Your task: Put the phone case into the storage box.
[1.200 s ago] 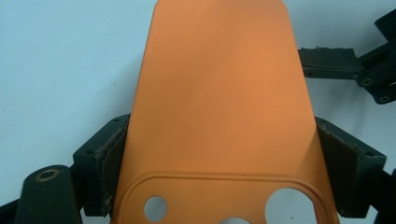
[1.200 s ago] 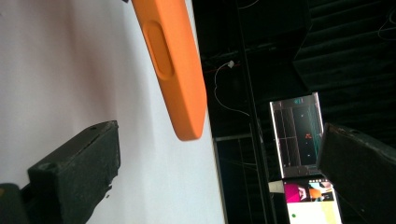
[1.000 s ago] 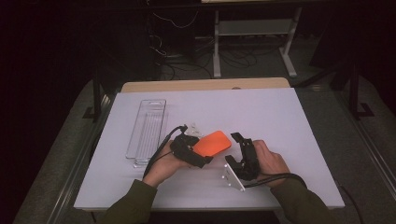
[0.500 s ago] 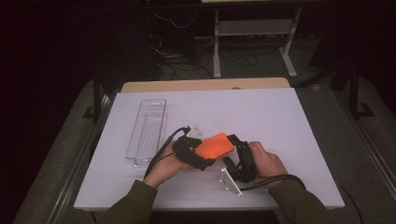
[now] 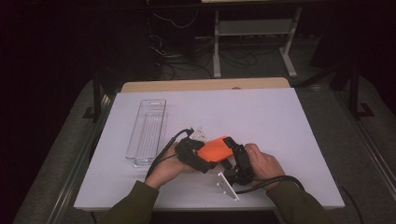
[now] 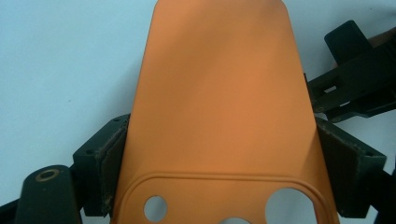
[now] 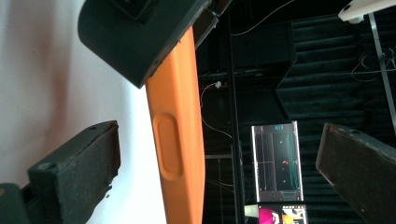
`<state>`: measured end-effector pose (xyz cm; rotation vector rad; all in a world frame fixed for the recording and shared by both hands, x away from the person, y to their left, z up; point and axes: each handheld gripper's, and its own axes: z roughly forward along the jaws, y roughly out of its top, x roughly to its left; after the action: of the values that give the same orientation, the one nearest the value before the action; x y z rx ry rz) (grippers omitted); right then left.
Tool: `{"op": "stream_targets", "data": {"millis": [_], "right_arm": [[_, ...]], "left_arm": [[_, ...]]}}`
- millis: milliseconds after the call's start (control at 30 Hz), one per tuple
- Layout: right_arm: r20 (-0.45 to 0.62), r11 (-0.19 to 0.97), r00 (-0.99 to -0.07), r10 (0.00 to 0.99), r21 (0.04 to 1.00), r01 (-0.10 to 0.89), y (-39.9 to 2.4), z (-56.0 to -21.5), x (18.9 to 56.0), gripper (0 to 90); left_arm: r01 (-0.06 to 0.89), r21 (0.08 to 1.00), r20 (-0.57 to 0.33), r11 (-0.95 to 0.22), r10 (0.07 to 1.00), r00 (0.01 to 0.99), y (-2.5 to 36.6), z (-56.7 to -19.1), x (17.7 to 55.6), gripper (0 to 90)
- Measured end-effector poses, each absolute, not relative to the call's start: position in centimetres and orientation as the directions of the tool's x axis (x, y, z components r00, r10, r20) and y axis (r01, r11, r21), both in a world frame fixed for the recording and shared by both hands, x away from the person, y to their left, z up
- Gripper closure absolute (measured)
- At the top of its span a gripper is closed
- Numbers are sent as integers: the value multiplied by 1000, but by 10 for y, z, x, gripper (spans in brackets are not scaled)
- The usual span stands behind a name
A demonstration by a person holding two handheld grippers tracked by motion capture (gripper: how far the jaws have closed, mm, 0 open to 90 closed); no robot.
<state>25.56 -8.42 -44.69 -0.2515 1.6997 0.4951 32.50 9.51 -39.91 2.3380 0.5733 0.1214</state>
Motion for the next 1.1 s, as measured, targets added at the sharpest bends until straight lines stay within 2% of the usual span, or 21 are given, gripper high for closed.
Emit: {"op": "stream_targets", "data": {"millis": [300, 667, 767, 1100], "right_arm": [[-985, 888, -157, 79, 141, -438, -81, -449, 253, 20], [-986, 896, -153, 59, 120, -428, -78, -450, 249, 141], [-986, 902, -162, 38, 104, -419, -77, -451, 248, 211], [-984, 912, -179, -3, 71, -405, -76, -453, 247, 311]], "left_arm": [[368, 668, -76, -647, 433, 898, 94, -399, 325, 151], [377, 668, -86, -641, 437, 895, 94, -399, 324, 151], [376, 667, -84, -643, 437, 895, 94, -399, 324, 151], [379, 672, -85, -636, 443, 893, 93, -400, 323, 151]]}}
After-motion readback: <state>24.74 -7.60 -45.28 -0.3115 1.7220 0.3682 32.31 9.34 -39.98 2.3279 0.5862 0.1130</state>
